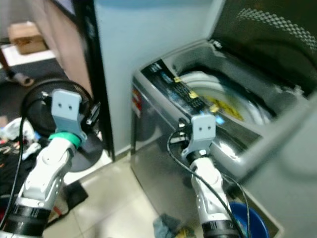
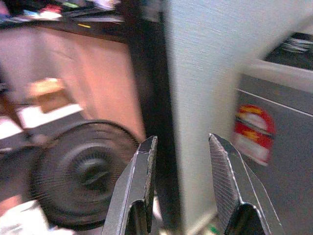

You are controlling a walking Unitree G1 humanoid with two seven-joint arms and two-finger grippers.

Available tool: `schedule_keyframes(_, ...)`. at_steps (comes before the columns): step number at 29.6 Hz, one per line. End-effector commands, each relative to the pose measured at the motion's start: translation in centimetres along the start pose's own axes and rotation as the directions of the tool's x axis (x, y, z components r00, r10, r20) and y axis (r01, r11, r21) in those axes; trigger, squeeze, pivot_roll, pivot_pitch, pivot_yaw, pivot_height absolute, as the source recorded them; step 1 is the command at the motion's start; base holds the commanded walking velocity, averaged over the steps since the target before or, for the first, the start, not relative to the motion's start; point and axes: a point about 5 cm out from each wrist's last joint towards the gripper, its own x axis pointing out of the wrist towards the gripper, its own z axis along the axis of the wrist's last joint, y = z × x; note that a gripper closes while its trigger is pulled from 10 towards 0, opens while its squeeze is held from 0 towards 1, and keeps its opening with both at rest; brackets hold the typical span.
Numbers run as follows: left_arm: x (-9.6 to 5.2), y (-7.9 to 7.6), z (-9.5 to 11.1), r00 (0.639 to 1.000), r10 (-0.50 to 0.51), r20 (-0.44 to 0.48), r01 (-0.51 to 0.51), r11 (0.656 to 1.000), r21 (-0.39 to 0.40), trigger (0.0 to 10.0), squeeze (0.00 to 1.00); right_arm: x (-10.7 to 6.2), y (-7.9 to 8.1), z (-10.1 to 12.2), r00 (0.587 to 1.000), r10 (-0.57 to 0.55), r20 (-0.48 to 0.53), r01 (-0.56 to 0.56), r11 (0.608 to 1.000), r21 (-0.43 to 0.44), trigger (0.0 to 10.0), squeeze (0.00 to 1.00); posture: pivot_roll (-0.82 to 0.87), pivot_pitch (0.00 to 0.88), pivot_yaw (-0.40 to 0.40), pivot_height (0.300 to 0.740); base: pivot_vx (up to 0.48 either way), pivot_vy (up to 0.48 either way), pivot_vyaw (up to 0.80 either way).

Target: Clothes washing

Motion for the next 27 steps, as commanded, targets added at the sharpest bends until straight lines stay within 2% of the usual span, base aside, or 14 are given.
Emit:
schedule_keyframes(1,-0.5,-0.3,-0.9,1.000,-0.009,-0.028,0.009,1.000,0.009,10.0,0.00,-0.8,-0.5,-1.4,0.998,-0.029,-0.059,0.029,1.000,0.002,10.0,0.00,0.06,0.000,-0.001,0.740,0.000,0.000,0.78)
schedule_keyframes(7,0.1,-0.2,-0.4,1.000,-0.006,-0.003,0.006,1.000,0.030,10.0,0.00,-0.4,-0.2,-1.1,0.999,-0.021,-0.043,0.022,1.000,0.020,10.0,0.00,0.06,0.000,0.002,0.740,0.000,0.000,0.78)
schedule_keyframes(14,0.2,-0.4,-0.1,1.000,-0.008,0.020,0.007,0.999,0.034,10.0,0.00,-0.2,-0.1,-1.1,1.000,-0.020,-0.022,0.021,0.999,0.041,10.0,0.00,0.06,0.000,0.002,0.740,0.000,0.000,0.00)
schedule_keyframes(22,0.6,-0.4,0.4,0.999,-0.003,0.047,0.001,0.999,0.050,10.0,0.00,-0.2,0.4,-0.9,1.000,0.003,-0.001,-0.003,0.999,0.049,10.0,0.00,0.06,0.000,0.006,0.740,0.430,0.000,0.00)
schedule_keyframes(27,0.7,-0.5,0.4,0.999,-0.005,0.053,0.002,0.999,0.054,10.0,0.00,-0.2,0.6,-1.0,1.000,0.015,0.001,-0.015,0.999,0.039,10.0,0.00,0.06,0.000,0.006,0.740,0.480,0.000,0.65)
